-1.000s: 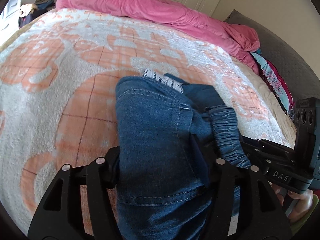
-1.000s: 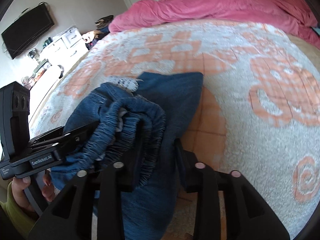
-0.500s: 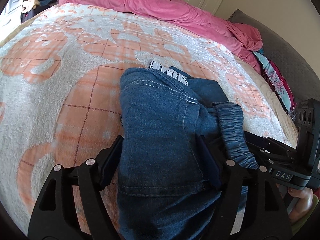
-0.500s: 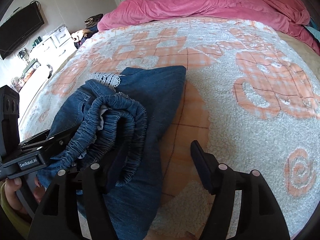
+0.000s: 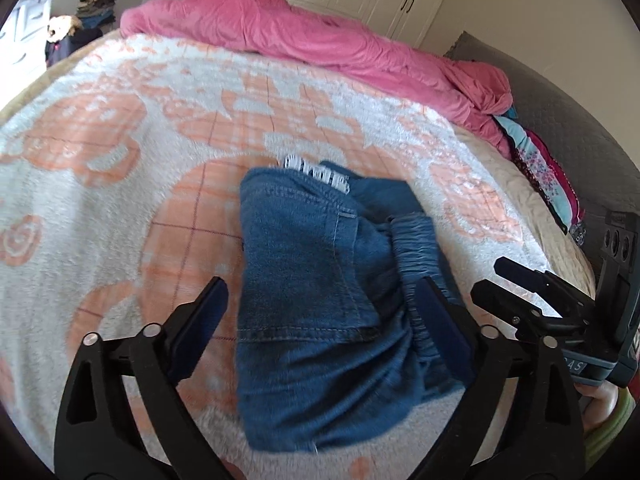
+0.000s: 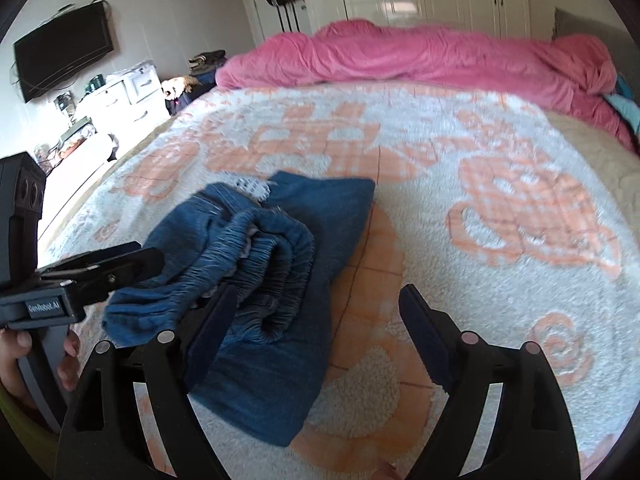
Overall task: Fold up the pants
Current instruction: 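Release the folded pants with the left gripper and withdraw both grippers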
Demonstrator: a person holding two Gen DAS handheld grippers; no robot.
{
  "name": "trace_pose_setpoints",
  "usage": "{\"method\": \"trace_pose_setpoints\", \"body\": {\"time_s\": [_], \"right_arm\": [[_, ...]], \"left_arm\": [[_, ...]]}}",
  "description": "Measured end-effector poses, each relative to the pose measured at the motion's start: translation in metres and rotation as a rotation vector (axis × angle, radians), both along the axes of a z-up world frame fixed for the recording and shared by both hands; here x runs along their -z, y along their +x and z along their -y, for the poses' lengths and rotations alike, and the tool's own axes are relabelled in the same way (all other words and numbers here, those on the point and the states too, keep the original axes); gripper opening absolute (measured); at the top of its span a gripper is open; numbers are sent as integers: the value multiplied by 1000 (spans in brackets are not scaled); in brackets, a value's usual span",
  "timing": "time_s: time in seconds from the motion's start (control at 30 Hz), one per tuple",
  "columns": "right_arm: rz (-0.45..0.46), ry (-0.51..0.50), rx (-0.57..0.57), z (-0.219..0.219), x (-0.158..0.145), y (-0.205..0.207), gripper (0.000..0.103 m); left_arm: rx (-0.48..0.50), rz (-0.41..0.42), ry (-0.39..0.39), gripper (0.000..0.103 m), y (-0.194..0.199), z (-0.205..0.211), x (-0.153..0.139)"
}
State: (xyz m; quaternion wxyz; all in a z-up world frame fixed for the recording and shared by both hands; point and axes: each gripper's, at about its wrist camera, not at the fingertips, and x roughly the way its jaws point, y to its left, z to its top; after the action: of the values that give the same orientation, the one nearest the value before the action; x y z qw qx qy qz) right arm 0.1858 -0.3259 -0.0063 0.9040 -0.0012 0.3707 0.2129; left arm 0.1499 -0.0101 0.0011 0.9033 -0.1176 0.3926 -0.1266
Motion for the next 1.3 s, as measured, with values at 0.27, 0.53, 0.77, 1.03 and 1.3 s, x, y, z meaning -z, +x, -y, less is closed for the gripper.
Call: {"method": "trace_pose_setpoints", "body": {"time_s": [0.27, 0.53, 0.77, 1.03, 1.3], "right_arm": [[140, -39, 14, 4, -26, -26, 97], [176, 13, 47, 17, -35, -50, 98], [169, 66, 70, 27, -33, -80, 98], [158, 34, 84, 29, -24, -106, 98], [175, -3, 81, 25, -17, -127, 98]], "left_arm": [[-42, 29, -14, 93, -33, -10, -11], [-47, 55, 37, 93, -66, -6, -13], [-49, 60, 66, 93, -90, -7, -12], [-49, 50, 85, 94, -108, -9, -8], [-56, 69, 87, 94, -120, -13, -9]]}}
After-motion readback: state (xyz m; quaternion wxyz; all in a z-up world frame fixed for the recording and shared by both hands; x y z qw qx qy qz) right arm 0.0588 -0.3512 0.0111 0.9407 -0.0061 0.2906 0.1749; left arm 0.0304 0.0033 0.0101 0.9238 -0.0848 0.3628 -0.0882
